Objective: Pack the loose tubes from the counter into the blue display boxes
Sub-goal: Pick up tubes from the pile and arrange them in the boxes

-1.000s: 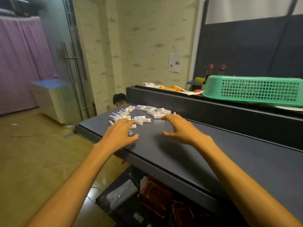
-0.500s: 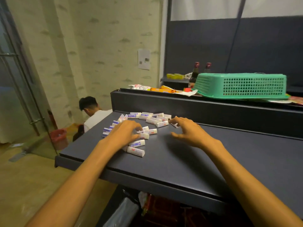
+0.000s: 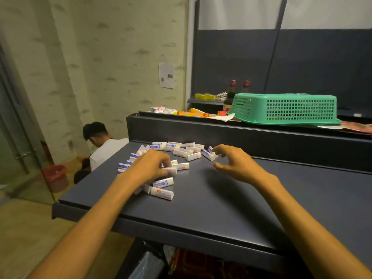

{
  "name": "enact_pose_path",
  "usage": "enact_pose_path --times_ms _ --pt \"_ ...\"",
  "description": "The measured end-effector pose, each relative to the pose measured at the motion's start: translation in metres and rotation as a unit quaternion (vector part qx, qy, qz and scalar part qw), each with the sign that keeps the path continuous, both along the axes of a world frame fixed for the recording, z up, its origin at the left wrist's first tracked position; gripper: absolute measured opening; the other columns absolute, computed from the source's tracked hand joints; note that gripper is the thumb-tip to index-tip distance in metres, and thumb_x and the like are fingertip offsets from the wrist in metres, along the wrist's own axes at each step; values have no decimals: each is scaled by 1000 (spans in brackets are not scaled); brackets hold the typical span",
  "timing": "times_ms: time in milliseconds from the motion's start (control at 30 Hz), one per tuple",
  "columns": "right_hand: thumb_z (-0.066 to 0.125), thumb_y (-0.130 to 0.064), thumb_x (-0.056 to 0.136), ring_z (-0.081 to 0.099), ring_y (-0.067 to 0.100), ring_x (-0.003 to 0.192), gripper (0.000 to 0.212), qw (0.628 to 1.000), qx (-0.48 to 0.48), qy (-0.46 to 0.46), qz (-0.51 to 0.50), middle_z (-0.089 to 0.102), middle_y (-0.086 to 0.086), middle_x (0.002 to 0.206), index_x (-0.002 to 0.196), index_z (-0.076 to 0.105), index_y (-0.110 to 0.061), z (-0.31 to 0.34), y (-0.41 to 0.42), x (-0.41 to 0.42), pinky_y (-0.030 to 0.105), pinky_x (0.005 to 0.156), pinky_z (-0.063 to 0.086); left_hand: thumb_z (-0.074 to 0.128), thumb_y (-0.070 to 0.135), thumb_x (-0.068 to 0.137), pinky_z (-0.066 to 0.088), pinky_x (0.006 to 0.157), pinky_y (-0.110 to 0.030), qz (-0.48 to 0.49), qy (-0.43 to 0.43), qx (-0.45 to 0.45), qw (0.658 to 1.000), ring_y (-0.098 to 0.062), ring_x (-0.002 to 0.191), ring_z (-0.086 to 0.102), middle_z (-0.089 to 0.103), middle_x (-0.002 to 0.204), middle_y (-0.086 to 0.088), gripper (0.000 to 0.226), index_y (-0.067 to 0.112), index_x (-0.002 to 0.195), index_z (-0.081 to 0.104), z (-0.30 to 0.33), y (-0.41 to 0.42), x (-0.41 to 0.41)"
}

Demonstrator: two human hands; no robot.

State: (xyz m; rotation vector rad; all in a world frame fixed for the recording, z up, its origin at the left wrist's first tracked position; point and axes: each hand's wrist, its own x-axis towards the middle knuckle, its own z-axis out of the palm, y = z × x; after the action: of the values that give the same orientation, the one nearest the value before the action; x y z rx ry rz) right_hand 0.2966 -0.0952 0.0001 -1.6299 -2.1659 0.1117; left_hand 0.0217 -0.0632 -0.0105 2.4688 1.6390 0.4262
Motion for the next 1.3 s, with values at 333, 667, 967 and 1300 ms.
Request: enact_pose_path --times_ms 333,667,967,1300 --pt "64 -38 89 55 12 108 46 1000 -2 10 26 58 -3 129 131 49 -26 -3 3 13 29 90 49 78 32 77 41 75 -24 -3 -26 60 998 -12 91 53 56 101 7 25 26 98 65 10 -10 19" --pt "65 -36 89 57 12 104 44 999 -16 -8 43 58 -4 128 129 49 -28 -6 12 8 32 89 51 86 23 68 41 65 -19 -2 -146 49 988 -8 74 54 58 84 9 38 22 91 55 15 -12 21" --pt "66 -37 89 57 13 107 43 997 -35 -40 63 58 -1 129 129 53 -25 -4 33 -39 30 90 49 85 12 67 50 71 -20 -48 -203 40 977 -3 83 64 69 88 8 27 22 83 66 18 7 -4" --pt "58 -33 94 58 18 102 30 995 -67 -69 40 63 3 121 121 65 -20 -21 55 -81 34 89 50 78 18 78 50 68 -13 -105 -192 67 973 -9 80 64 67 95 9 21 31 92 69 11 31 -36"
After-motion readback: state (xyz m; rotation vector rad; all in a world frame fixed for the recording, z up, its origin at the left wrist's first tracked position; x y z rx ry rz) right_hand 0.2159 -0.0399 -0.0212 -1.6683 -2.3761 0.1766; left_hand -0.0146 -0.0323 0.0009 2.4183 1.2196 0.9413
